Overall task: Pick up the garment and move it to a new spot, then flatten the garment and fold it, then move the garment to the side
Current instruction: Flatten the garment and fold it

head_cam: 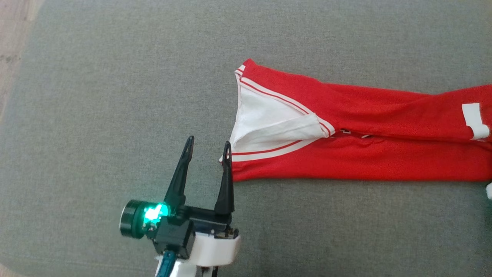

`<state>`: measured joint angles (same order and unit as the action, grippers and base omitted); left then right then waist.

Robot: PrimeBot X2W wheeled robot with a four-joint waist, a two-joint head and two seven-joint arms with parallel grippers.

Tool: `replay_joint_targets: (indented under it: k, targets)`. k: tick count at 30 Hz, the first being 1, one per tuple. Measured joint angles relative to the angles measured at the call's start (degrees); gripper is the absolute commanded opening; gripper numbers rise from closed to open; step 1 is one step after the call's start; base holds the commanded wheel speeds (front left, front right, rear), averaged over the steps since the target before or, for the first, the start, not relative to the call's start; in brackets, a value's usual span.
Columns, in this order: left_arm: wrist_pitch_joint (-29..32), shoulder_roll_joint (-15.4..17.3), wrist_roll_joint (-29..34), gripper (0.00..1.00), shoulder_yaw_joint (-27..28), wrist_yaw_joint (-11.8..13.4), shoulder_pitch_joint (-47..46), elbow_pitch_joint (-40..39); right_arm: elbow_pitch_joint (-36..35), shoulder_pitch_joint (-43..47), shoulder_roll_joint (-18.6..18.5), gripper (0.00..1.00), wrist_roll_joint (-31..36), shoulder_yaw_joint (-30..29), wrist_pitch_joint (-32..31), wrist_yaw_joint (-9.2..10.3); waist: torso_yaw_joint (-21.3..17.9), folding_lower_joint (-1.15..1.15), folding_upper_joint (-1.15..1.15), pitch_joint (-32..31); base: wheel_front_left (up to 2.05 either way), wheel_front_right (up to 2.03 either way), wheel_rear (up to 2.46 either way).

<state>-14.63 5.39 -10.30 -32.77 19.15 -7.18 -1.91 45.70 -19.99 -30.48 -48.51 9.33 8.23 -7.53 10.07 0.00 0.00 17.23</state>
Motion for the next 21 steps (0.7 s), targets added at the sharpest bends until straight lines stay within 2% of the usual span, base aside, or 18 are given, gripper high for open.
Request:
replay_joint_targets:
  k: [1, 2, 9, 15, 18, 21]
  targets:
    - [0.0, -0.32, 0.38, 1.0, 0.45, -0.33, 0.54, -0.01, -0.21, 0.02, 0.04, 0.16, -0.53, 0.05, -0.67, 0.0, 0.16, 0.0, 0.0, -0.19, 0.0, 0.0, 0.0]
    - [0.0, -0.62, 0.59, 1.0, 0.98, -0.58, 1.05, -0.01, -0.67, 0.15, 0.13, 0.0, -1.01, 0.19, -1.12, 0.0, 0.25, 0.0, 0.0, -0.37, 0.0, 0.0, 0.0]
    - [0.0, -1.32, 2.29, 1.0, 4.44, -2.52, 2.05, -0.11, -1.86, 1.83, 0.25, 0.0, -1.47, -0.15, 0.34, 0.0, -0.73, 0.0, 0.0, -1.22, 0.0, 0.0, 0.0]
    - [0.0, -1.7, 2.55, 1.0, 6.75, -4.1, 3.67, 0.22, -2.23, 2.15, -4.01, 0.0, -1.35, -3.14, -0.1, 0.0, -2.89, 0.0, 0.0, -1.69, 0.0, 0.0, 0.0]
    - [0.0, -1.82, 3.09, 1.0, 7.22, -5.1, 3.78, 0.7, -5.7, 2.1, -6.43, 0.0, -2.63, -4.79, -2.0, 0.0, -3.67, 0.01, 0.0, -2.08, 0.0, 0.0, 0.0]
    - [0.0, -1.98, 3.39, 1.0, 7.89, -5.63, 3.87, 1.18, -11.96, 2.13, -6.01, 0.0, -4.5, -5.7, -3.45, 0.0, -4.22, 0.0, 0.0, -2.68, 0.0, 0.0, 0.0]
